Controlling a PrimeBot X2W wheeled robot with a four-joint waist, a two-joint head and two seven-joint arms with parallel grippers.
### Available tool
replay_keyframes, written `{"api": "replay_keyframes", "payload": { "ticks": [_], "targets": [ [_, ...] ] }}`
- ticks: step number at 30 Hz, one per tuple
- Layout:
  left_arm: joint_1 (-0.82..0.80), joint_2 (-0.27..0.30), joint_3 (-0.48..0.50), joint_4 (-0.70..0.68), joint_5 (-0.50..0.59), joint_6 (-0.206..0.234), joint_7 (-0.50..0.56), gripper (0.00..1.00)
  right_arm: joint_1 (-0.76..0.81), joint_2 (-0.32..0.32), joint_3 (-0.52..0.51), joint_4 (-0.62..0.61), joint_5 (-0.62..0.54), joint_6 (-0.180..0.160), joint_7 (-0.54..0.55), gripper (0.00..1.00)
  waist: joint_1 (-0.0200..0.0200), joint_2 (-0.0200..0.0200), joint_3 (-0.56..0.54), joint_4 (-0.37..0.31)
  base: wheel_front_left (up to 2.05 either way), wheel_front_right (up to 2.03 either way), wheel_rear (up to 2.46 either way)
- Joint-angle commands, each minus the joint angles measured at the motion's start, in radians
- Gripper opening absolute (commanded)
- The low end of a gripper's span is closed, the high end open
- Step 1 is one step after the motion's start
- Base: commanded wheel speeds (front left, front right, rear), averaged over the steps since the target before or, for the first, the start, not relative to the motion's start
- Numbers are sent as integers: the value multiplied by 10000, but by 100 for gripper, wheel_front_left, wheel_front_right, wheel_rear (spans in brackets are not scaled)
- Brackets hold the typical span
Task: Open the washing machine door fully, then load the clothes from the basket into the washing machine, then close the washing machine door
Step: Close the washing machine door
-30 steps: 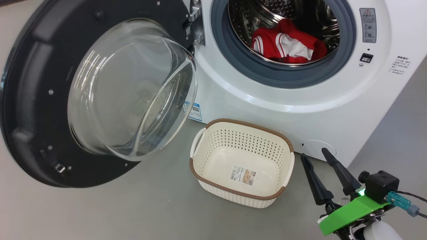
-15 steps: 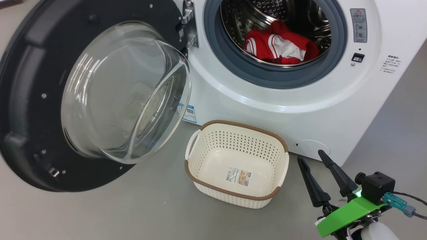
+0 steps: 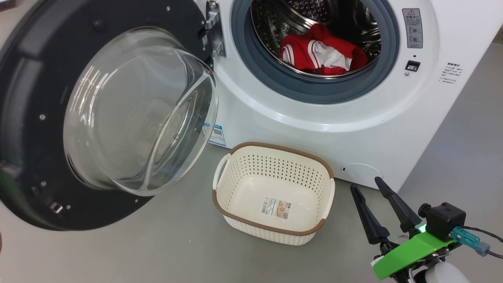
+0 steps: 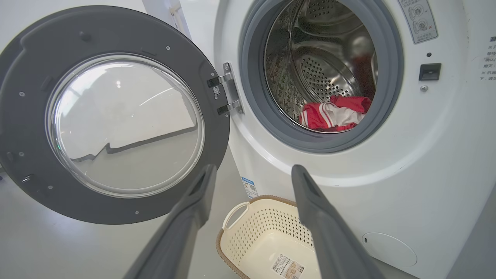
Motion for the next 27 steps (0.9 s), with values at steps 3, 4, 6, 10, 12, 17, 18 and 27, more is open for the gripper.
{"api": "replay_keyframes", "payload": {
  "ticks": [3, 4, 6, 10, 12, 17, 18, 27],
  "targets": [
    [-430, 490, -3, -237, -12, -86, 137, 0, -184, -50, 183, -209, 25, 16, -48, 100, 0, 0, 20, -10, 0, 0, 0],
    [-444, 464, -67, -246, 10, -90, 180, 0, -194, -51, 181, -209, 25, 16, -48, 100, 0, 0, 31, -19, 0, 0, 0],
    [-454, 402, -169, -288, 22, -96, 282, 0, -216, -44, 172, -210, 22, 16, -48, 100, 0, 0, 54, -41, 0, 0, 0],
    [-371, 350, -338, -439, 53, -53, 541, 0, -208, -23, 140, -217, 18, 16, -48, 100, 0, 0, 91, -88, 0, 0, 0],
    [-310, 342, -381, -542, 26, -9, 710, 0, -192, -24, 108, -225, 19, 16, -48, 100, 0, 0, 105, -104, 0, 0, 0],
    [49, 292, -569, -1007, -50, 77, 1350, 0, -155, -13, 47, -223, 9, 16, -48, 100, 0, 0, 85, -109, 0, 0, 0],
    [153, 279, -624, -1147, -52, 85, 1489, 0, -146, -7, 36, -222, 6, 16, -48, 100, 0, 0, 73, -104, 0, 0, 0],
    [1152, -149, -1149, -2911, -324, 271, 2897, 0, -38, 49, -39, -201, 8, 16, -48, 100, 0, 0, -105, 51, 0, 0, 0]
  ]
}}
